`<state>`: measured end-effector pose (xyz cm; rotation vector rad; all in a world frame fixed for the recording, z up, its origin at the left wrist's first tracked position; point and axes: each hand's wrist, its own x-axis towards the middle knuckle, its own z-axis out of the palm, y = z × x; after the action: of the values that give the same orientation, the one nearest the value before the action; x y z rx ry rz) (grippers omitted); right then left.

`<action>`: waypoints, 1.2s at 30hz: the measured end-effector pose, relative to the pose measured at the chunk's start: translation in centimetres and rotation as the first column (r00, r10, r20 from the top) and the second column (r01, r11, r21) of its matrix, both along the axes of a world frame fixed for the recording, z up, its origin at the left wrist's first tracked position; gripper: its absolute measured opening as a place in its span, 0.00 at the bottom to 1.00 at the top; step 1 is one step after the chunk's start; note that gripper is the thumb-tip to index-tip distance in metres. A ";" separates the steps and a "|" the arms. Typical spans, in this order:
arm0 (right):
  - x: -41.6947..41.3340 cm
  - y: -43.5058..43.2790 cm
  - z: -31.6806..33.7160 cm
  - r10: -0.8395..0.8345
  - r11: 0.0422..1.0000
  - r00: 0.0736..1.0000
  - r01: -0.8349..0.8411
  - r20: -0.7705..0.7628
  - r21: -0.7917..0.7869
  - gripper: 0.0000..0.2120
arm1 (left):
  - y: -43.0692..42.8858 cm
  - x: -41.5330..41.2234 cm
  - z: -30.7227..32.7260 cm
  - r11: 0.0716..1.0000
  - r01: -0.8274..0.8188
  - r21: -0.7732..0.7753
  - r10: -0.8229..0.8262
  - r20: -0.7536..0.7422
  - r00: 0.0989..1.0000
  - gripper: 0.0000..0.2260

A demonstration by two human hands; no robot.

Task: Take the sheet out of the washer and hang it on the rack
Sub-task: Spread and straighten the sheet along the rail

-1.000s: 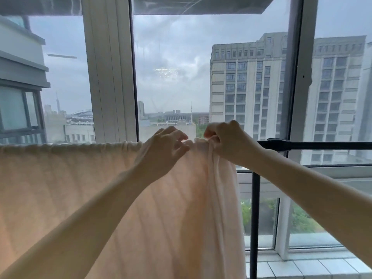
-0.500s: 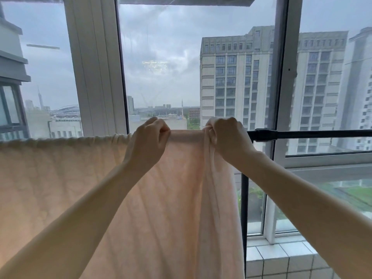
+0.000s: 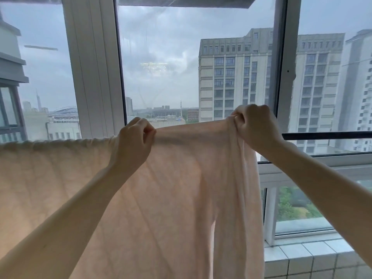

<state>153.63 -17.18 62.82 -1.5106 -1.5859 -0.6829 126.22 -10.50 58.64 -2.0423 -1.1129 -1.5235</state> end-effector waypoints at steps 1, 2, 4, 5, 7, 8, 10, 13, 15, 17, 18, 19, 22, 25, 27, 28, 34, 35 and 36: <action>0.6 -0.2 0.1 -0.004 1.000 1.000 0.004 -0.020 -0.001 0.12 | 0.1 -0.3 -0.1 1.000 -0.003 -0.011 0.003 0.010 1.000 0.07; 1.0 -0.3 0.1 -0.005 1.000 1.000 0.005 -0.023 -0.008 0.12 | 0.2 -0.5 -0.1 1.000 -0.001 -0.022 0.001 0.011 1.000 0.07; 1.1 -0.4 -0.1 0.008 1.000 1.000 -0.008 -0.007 -0.017 0.11 | 0.1 0.0 0.0 0.999 0.004 -0.042 -0.004 -0.002 1.000 0.06; 0.8 -0.5 -0.2 0.021 1.000 1.000 -0.021 -0.004 -0.017 0.11 | -0.1 0.6 0.0 0.998 0.028 -0.055 -0.029 -0.013 1.000 0.06; 0.1 -0.4 -0.5 0.052 0.998 0.999 -0.052 -0.001 -0.028 0.11 | -0.7 2.3 0.2 0.989 0.118 -0.090 -0.121 -0.035 0.992 0.04; -0.2 -0.3 -0.6 0.067 0.997 0.998 -0.067 0.001 -0.038 0.11 | -1.0 3.2 0.3 0.982 0.156 -0.102 -0.162 -0.058 0.985 0.03; -0.8 -0.2 -0.7 0.100 0.993 0.995 -0.099 0.007 -0.061 0.11 | -1.5 5.1 0.5 0.974 0.194 -0.114 -0.209 -0.135 0.969 0.07; -1.3 -0.1 -1.1 0.125 0.987 0.990 -0.117 0.067 -0.110 0.10 | -1.7 7.1 0.8 0.965 0.214 -0.152 -0.238 -0.165 0.957 0.12; -1.0 0.1 -1.4 0.067 0.995 0.993 -0.059 0.092 -0.086 0.09 | -1.5 7.9 0.9 0.952 0.243 -0.184 -0.270 -0.137 0.953 0.12; -0.3 0.1 -1.8 -0.027 0.999 0.997 0.030 0.074 -0.040 0.12 | -1.4 8.3 0.8 0.951 0.247 -0.186 -0.273 -0.130 0.953 0.11; 0.1 0.1 -2.0 -0.057 0.997 0.997 0.060 0.057 -0.049 0.14 | -1.3 8.5 0.7 0.954 0.244 -0.177 -0.267 -0.123 0.956 0.10; 0.3 0.0 -2.2 -0.062 0.995 0.997 0.065 0.041 -0.070 0.15 | -1.2 8.6 0.7 0.956 0.242 -0.167 -0.263 -0.112 0.958 0.09; 0.2 -0.3 -2.6 -0.036 0.999 0.996 0.039 0.077 -0.038 0.13 | -1.3 9.0 0.7 0.953 0.256 -0.160 -0.270 -0.069 0.960 0.05; -0.3 0.0 -2.2 -0.065 0.998 0.991 0.063 0.115 0.022 0.10 | -1.8 9.7 0.7 0.959 0.248 -0.140 -0.254 -0.022 0.967 0.03; -0.2 0.3 -1.4 -0.062 0.998 0.996 0.060 0.071 0.026 0.09 | -2.2 10.1 1.0 0.964 0.230 -0.130 -0.233 -0.006 0.972 0.04; 0.0 0.5 -1.0 -0.059 0.998 0.998 0.058 0.036 0.027 0.10 | -2.3 10.3 1.2 0.965 0.227 -0.128 -0.229 0.003 0.973 0.04; 4.1 0.5 1.8 -0.045 0.996 0.993 0.053 -0.105 0.075 0.10 | -3.0 12.2 3.6 0.951 0.288 -0.114 -0.268 0.166 0.949 0.04; 4.9 0.4 1.9 -0.042 0.995 0.993 0.052 -0.106 0.086 0.10 | -3.1 12.7 3.9 0.951 0.289 -0.114 -0.269 0.166 0.949 0.04; 5.7 0.3 1.9 -0.044 0.994 0.994 0.054 -0.101 0.096 0.09 | -3.2 13.3 4.0 0.951 0.286 -0.117 -0.266 0.161 0.950 0.04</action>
<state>159.36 -16.93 64.72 -1.4918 -1.4250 -0.6931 139.49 -13.70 62.64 -2.2938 -1.0432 -1.7984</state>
